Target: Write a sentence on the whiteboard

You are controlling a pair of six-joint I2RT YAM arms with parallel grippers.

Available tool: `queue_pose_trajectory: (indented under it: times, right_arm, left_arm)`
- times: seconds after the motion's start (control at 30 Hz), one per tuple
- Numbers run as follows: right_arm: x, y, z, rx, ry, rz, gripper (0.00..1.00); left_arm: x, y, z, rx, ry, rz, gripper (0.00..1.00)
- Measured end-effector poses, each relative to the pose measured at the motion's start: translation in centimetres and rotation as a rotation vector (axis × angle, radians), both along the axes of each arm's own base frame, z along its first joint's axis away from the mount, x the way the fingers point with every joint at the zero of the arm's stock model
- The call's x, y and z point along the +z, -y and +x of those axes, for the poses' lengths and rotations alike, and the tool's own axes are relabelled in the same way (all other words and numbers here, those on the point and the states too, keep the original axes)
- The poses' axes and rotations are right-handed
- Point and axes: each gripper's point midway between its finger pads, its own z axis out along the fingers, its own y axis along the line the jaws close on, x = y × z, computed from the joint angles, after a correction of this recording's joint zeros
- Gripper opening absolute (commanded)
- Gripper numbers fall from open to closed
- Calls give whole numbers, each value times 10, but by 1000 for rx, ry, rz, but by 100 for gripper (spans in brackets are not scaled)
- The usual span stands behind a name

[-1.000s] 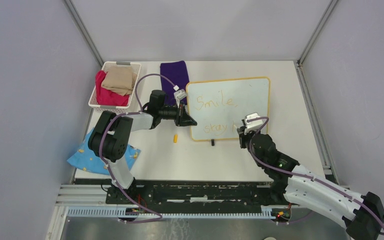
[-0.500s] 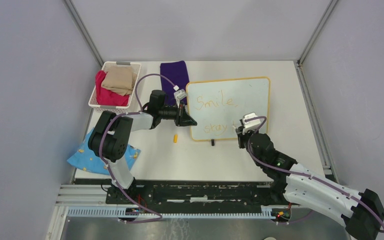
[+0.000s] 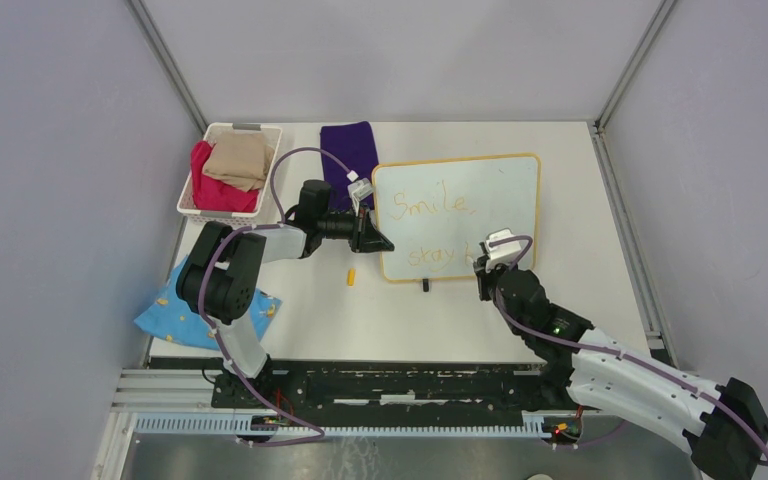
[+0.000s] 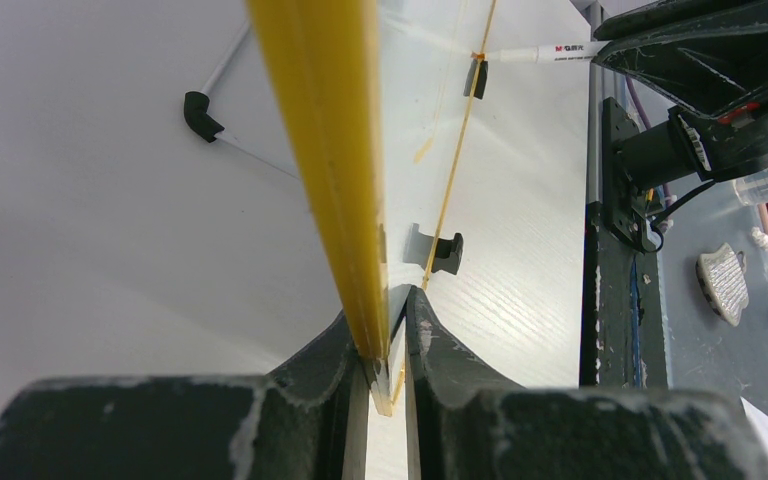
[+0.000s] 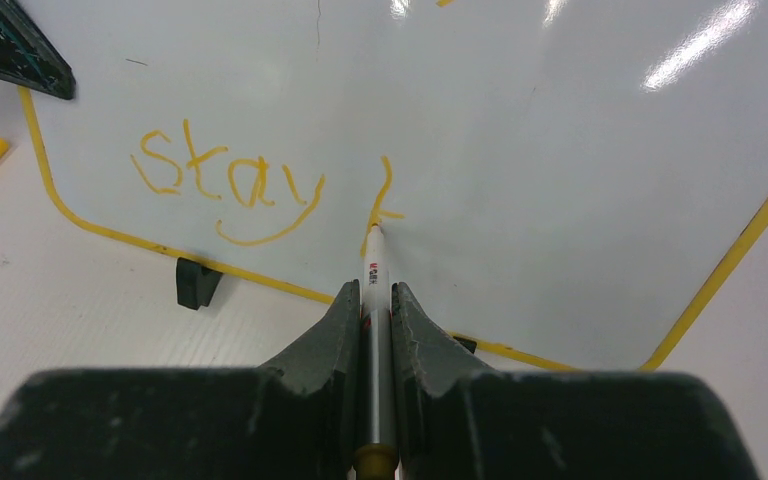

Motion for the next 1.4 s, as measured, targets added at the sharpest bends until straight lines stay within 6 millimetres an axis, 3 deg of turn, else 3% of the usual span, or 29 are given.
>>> queue_pose_trajectory:
  times: [0.73, 1.03, 1.4]
  right_arm:
    - [-12, 15, -8, -54, -39, 6, 0]
    - [5, 20, -7, -63, 15, 38, 0]
    - [2, 22, 1, -86, 11, -20, 0]
  left_arm:
    - [0, 0, 0, 0, -2, 1, 2]
    - [0, 0, 0, -1, -1, 1, 2]
    - [0, 0, 0, -1, -2, 1, 2]
